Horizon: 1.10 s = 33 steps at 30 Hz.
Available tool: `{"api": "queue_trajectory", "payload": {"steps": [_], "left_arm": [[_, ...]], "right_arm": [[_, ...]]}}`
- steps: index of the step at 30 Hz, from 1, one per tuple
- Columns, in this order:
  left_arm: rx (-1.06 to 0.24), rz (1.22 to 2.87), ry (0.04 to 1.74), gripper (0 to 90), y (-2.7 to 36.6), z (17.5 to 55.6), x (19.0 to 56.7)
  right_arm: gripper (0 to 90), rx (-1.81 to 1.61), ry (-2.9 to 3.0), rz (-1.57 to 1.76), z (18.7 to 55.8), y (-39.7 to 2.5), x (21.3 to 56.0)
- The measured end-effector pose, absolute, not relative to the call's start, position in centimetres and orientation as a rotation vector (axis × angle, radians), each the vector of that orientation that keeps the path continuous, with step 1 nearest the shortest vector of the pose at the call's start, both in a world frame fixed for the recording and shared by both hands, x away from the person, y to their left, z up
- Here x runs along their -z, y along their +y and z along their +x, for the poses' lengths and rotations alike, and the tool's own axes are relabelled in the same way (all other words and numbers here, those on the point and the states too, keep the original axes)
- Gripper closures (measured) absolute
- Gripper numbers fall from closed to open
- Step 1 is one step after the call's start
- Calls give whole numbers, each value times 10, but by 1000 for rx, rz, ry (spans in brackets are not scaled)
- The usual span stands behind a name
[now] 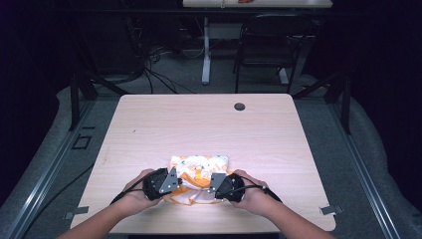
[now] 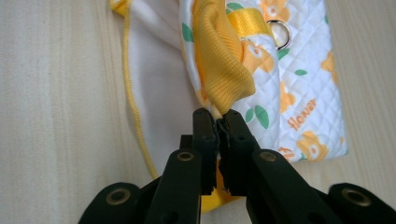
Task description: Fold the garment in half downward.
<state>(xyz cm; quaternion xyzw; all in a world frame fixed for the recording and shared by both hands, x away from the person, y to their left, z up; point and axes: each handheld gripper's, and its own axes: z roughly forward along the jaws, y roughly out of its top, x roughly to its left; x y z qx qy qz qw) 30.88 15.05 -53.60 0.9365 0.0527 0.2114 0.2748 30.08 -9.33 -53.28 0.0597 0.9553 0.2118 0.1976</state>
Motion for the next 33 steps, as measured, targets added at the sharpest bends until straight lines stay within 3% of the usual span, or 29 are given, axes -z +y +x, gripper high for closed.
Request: {"api": "queue_trajectory", "payload": {"steps": [16,33], "left_arm": [[-500,2523,153,833,155,297,550],[-430,2428,269,764,167,292,546]], "right_arm": [[845,-621,2703,206,290,-97,553],[800,-718,2688,288,284,-105,551]]}}
